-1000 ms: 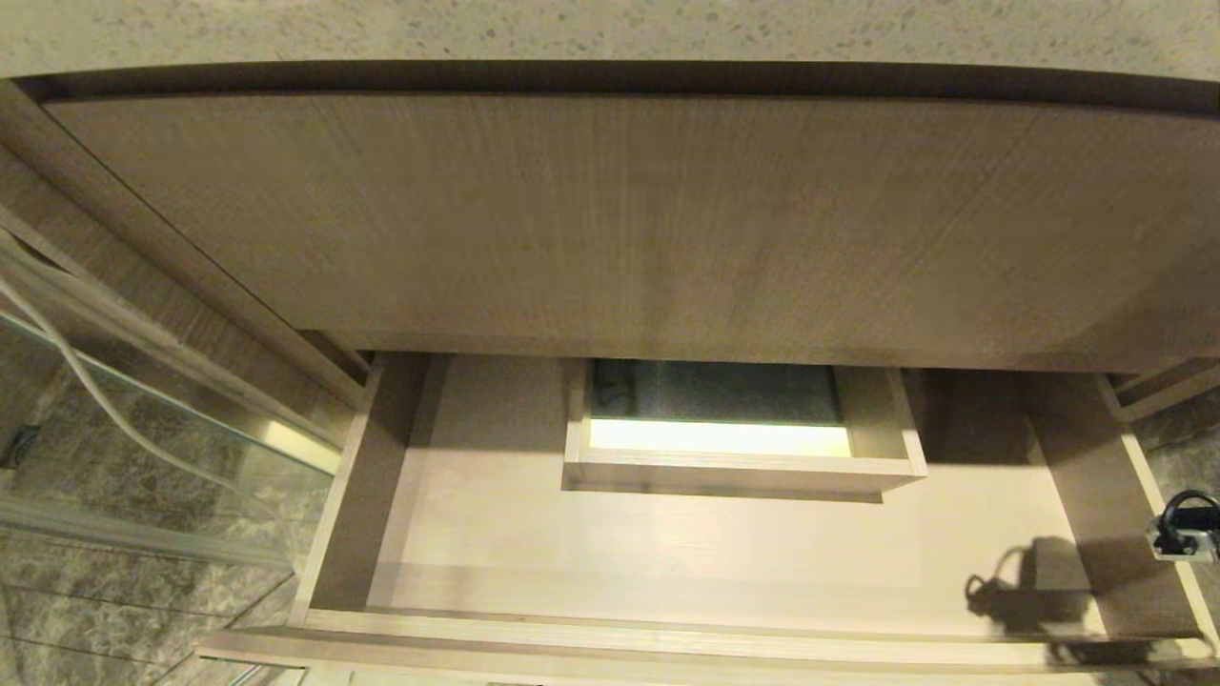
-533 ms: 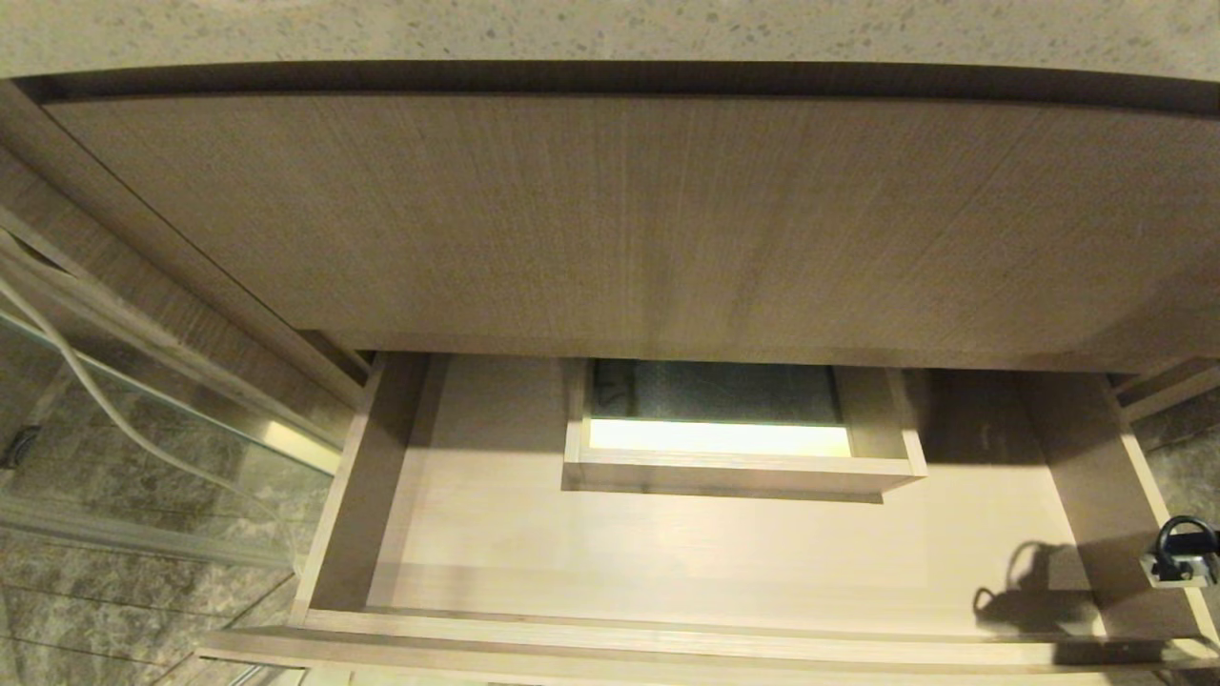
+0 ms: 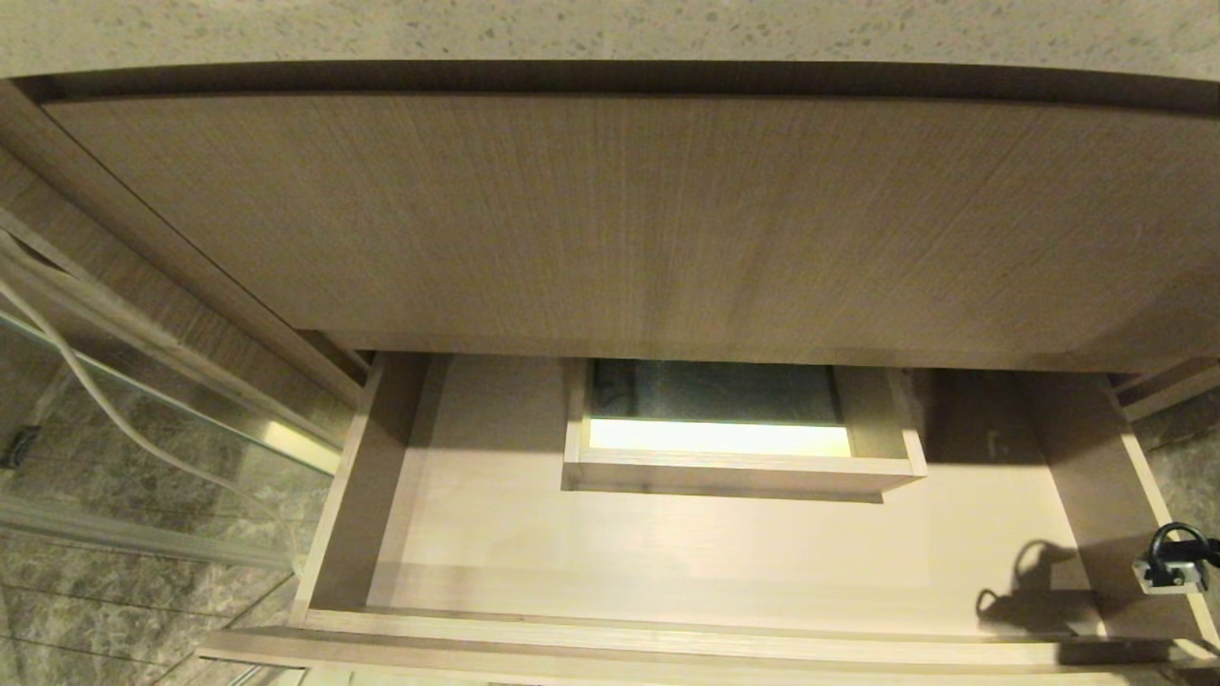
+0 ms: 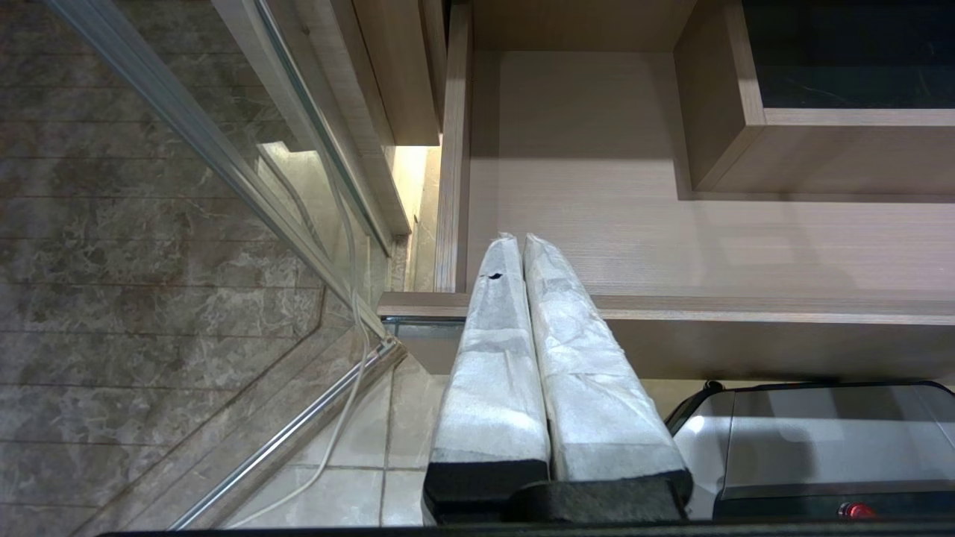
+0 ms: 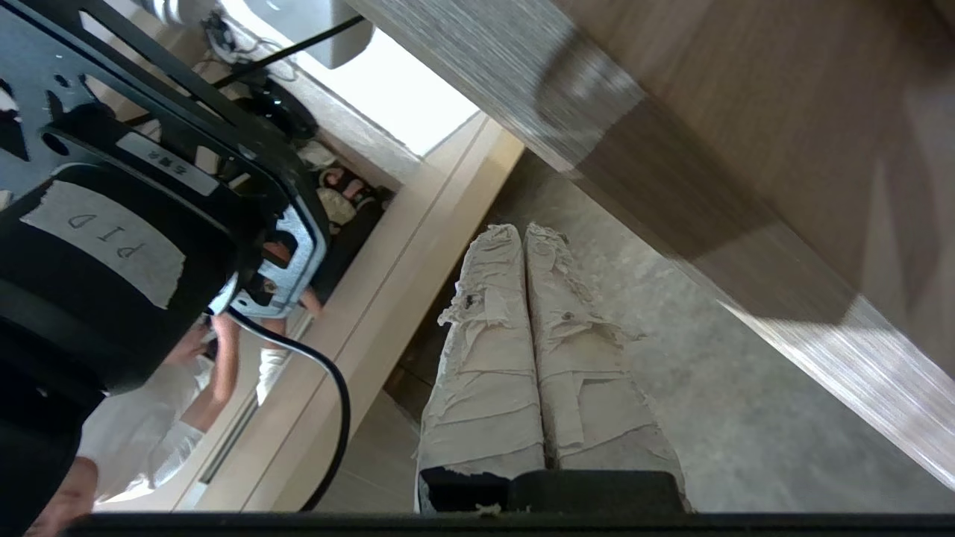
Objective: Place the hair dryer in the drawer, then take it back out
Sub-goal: Close the drawer
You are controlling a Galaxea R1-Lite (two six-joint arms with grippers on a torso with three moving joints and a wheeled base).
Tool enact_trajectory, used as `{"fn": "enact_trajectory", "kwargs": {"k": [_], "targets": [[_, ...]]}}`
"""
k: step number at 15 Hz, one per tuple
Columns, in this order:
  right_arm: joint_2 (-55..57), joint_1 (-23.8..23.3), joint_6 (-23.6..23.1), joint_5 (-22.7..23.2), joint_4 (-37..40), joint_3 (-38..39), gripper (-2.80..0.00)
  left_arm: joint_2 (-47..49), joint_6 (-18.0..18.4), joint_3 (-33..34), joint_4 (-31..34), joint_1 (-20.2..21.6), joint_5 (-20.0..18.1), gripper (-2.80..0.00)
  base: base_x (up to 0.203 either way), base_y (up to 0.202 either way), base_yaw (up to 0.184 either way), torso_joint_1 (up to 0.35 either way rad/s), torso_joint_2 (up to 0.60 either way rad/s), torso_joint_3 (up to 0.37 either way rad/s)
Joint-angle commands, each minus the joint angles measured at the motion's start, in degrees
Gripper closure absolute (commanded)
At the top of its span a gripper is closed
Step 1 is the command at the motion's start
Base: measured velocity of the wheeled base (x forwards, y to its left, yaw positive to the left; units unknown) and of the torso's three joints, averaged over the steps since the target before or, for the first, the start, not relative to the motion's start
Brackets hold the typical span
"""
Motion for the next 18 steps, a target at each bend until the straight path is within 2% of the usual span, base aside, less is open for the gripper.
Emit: {"fn": "enact_trajectory", "kwargs": {"k": [1,4,6,8,12,13,14,15,16,17,18], "targets": [[1.5,0.1,-0.3,0.0,0.2,-0.4,0.0,-0.1,0.0,0.0,0.0,0.0,0.0,0.0,0.0,0.0,0.0,0.0,0.0,0.0],[3.1,0.1,-0.3,0.7,-0.1,-2.4,0.0,-0.1,0.0,0.0,0.0,0.0,0.0,0.0,0.0,0.0,0.0,0.0,0.0,0.0],[4.0,0.1,-0.3,2.3,-3.0,-4.3,0.0,-0.1,0.0,0.0,0.0,0.0,0.0,0.0,0.0,0.0,0.0,0.0,0.0,0.0],[4.3,0.2,-0.3,6.5,-8.0,-5.3,0.0,-0.1,0.0,0.0,0.0,0.0,0.0,0.0,0.0,0.0,0.0,0.0,0.0,0.0],[1.6,0.1,0.2,11.7,-10.9,-5.6,0.0,0.0,0.0,0.0,0.0,0.0,0.0,0.0,0.0,0.0,0.0,0.0,0.0,0.0],[0.1,-0.1,0.3,14.0,-11.4,-5.6,0.0,-0.1,0.0,0.0,0.0,0.0,0.0,0.0,0.0,0.0,0.0,0.0,0.0,0.0],[-1.7,-0.3,0.4,19.1,-12.2,-5.6,0.0,0.0,0.0,0.0,0.0,0.0,0.0,0.0,0.0,0.0,0.0,0.0,0.0,0.0],[-2.5,-0.5,0.5,21.1,-12.9,-5.5,0.0,0.0,0.0,0.0,0.0,0.0,0.0,0.0,0.0,0.0,0.0,0.0,0.0,0.0],[-2.5,-0.5,0.6,21.2,-13.0,-5.5,0.0,0.0,0.0,0.0,0.0,0.0,0.0,0.0,0.0,0.0,0.0,0.0,0.0,0.0],[-3.9,-0.5,0.7,24.5,-15.1,-5.4,0.0,0.0,0.0,0.0,0.0,0.0,0.0,0.0,0.0,0.0,0.0,0.0,0.0,0.0],[-6.2,-0.5,0.9,31.9,-18.5,-5.3,0.0,0.0,0.0,0.0,0.0,0.0,0.0,0.0,0.0,0.0,0.0,0.0,0.0,0.0]]}}
